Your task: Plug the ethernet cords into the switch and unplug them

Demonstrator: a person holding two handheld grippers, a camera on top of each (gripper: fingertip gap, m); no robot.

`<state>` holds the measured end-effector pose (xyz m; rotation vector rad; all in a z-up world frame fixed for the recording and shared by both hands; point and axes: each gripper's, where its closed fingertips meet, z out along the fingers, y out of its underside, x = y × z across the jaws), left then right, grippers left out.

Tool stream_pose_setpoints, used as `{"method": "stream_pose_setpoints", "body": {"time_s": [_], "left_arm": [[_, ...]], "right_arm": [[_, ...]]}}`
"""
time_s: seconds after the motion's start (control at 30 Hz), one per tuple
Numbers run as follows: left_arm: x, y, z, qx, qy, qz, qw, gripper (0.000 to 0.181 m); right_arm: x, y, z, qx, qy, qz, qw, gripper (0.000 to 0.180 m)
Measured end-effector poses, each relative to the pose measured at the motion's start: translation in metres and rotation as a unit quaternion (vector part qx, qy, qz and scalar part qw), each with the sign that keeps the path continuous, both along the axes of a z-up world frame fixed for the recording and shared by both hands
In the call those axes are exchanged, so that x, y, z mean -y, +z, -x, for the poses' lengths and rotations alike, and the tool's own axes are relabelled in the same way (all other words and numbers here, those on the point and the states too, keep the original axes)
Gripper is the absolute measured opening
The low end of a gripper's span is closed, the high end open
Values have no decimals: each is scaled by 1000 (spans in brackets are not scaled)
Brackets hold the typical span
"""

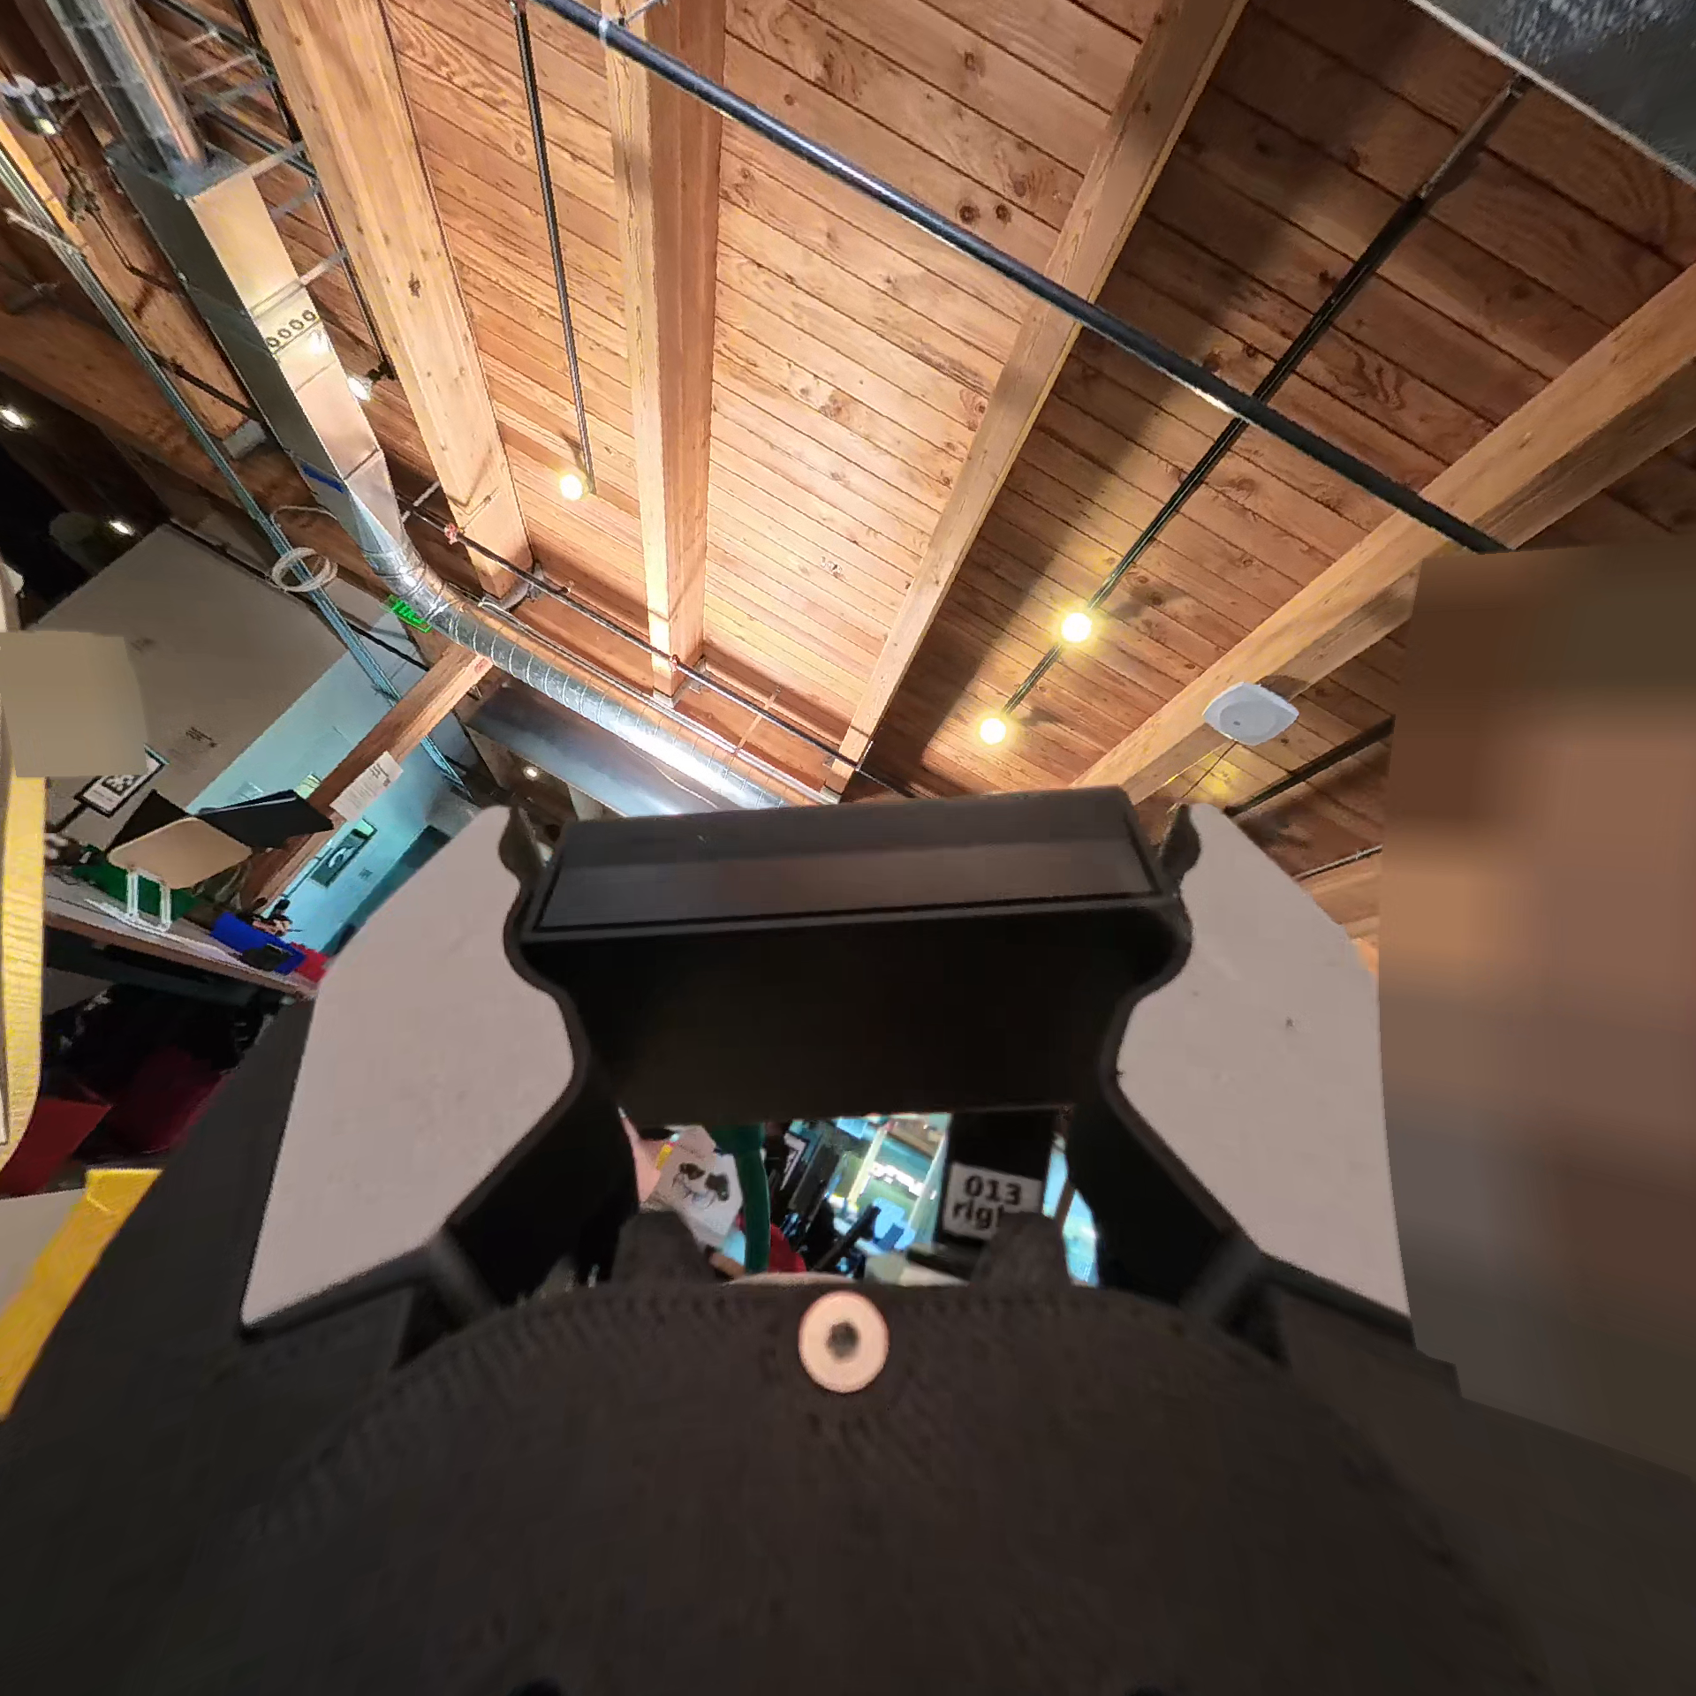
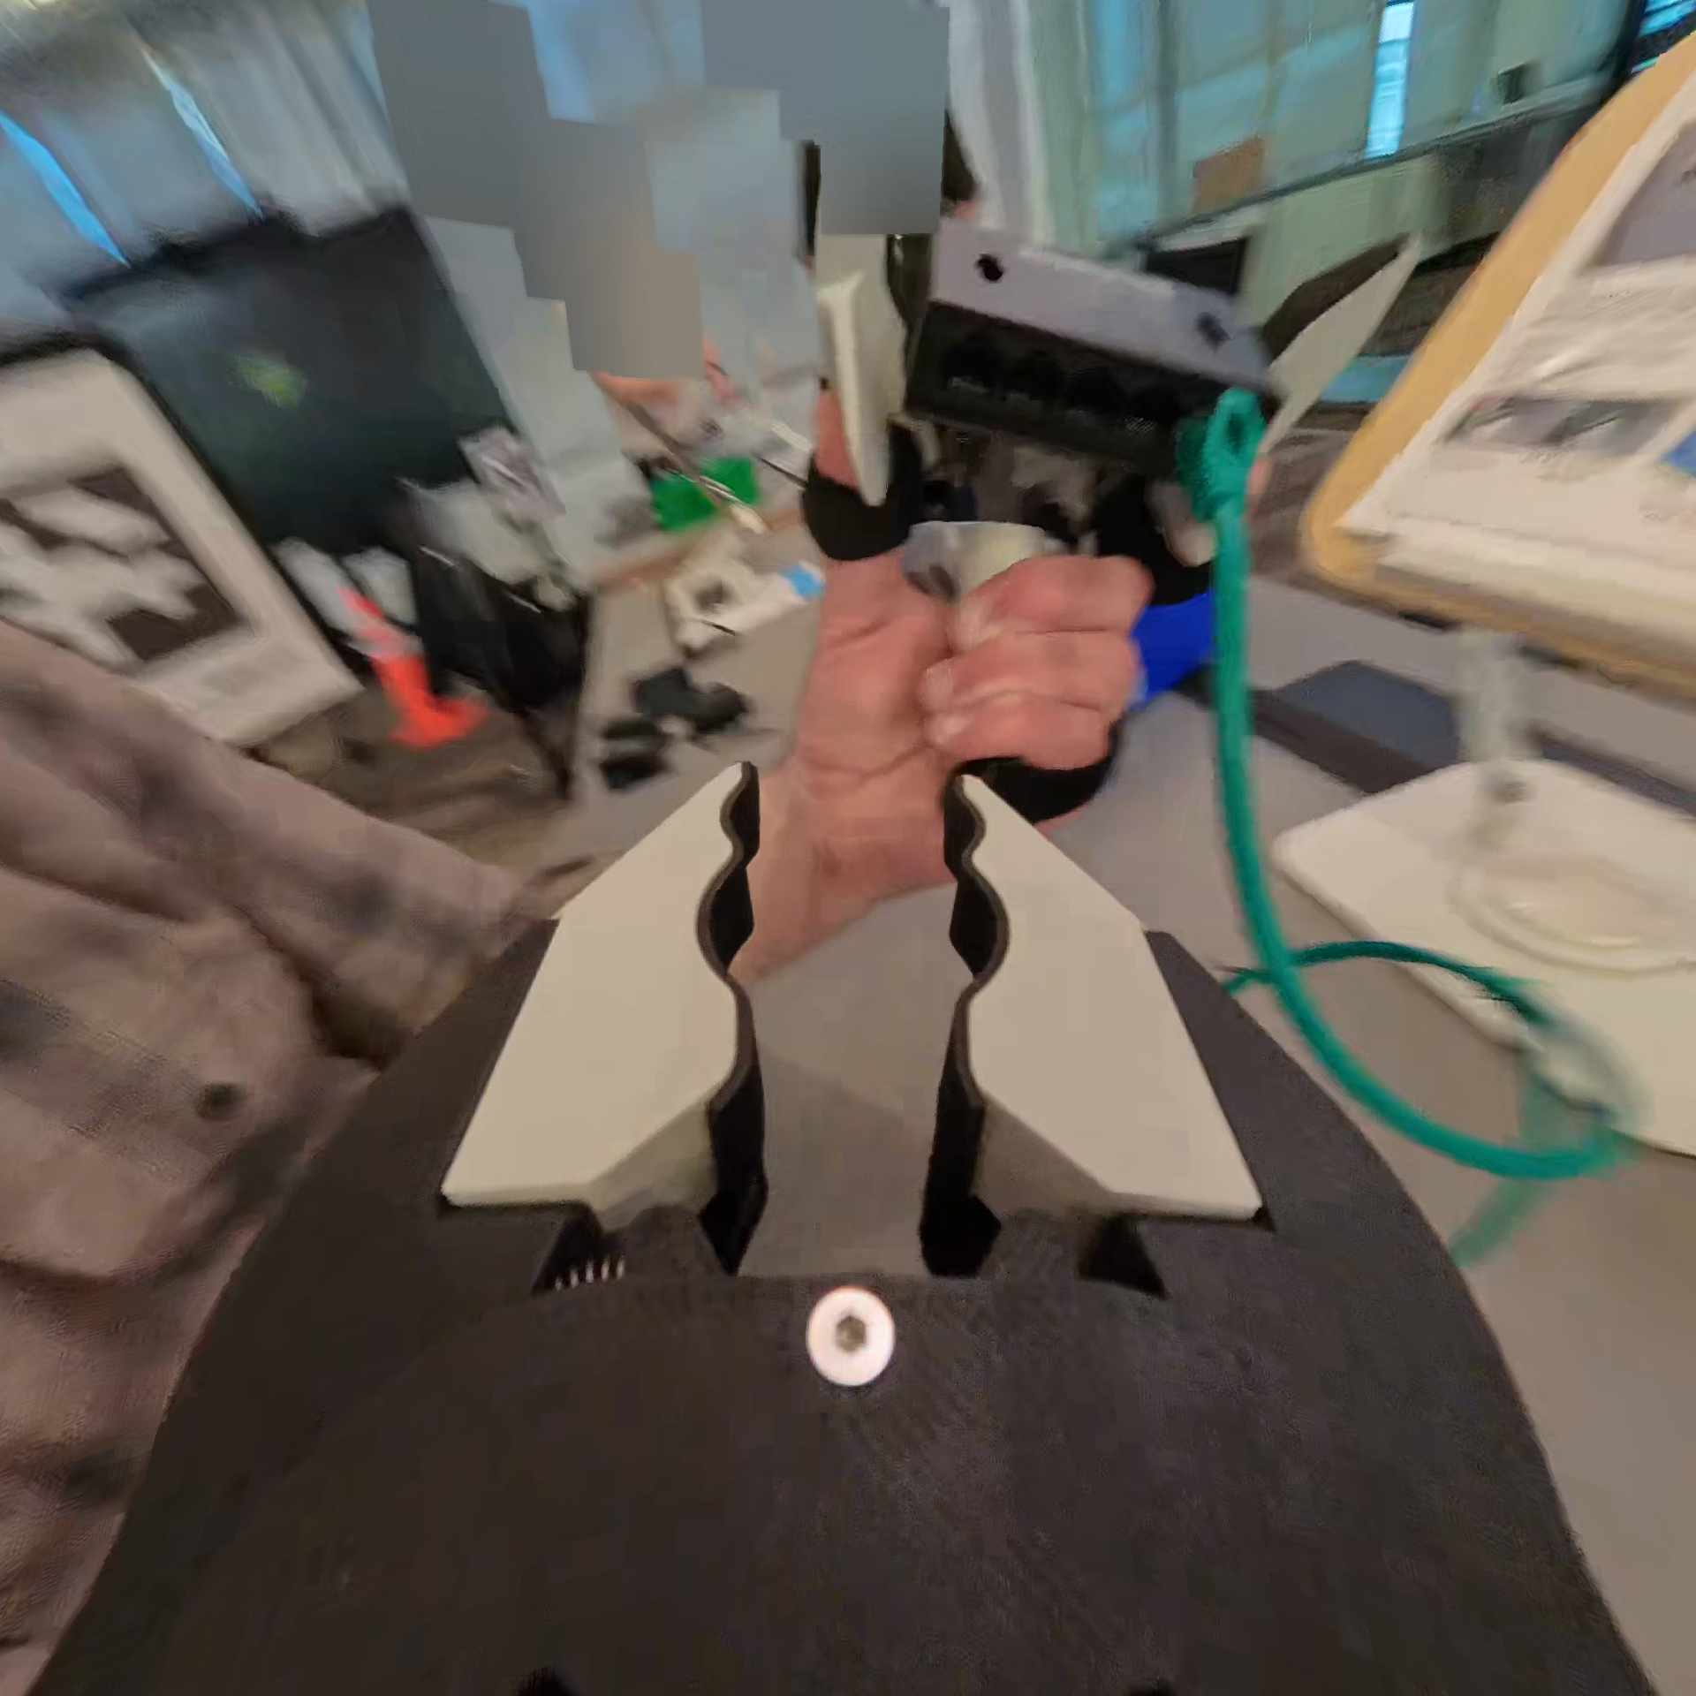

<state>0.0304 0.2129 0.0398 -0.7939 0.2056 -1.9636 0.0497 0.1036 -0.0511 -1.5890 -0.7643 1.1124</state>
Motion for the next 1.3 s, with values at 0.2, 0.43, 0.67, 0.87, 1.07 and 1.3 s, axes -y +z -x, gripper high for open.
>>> {"method": "stream_pose_setpoints", "body": {"time_s": [0.2, 0.43, 0.67, 0.87, 1.07, 1.3], "left_arm": [[-6, -3, -1, 24, -32, 32, 999, 124], [-1, -5, -11, 35, -73, 45, 996, 124], [12, 2, -17, 19, -124, 22, 992, 123], [29, 2, -25, -74, -76, -78, 991, 117], [14, -19, -37, -313, 273, -255, 873, 116], [10, -25, -54, -438, 521, -417, 603, 136]], "right_arm": [[-54, 44, -7, 310, -200, -335, 867, 37], [-107, 33, 22, 474, -218, -470, 712, 31], [-101, 46, 21, 444, -205, -494, 719, 24], [-88, 73, -1, 374, -147, -423, 812, 24], [-82, 80, -29, 335, -58, -226, 913, 24], [-87, 56, -56, 429, 6, -36, 903, 25]]}}
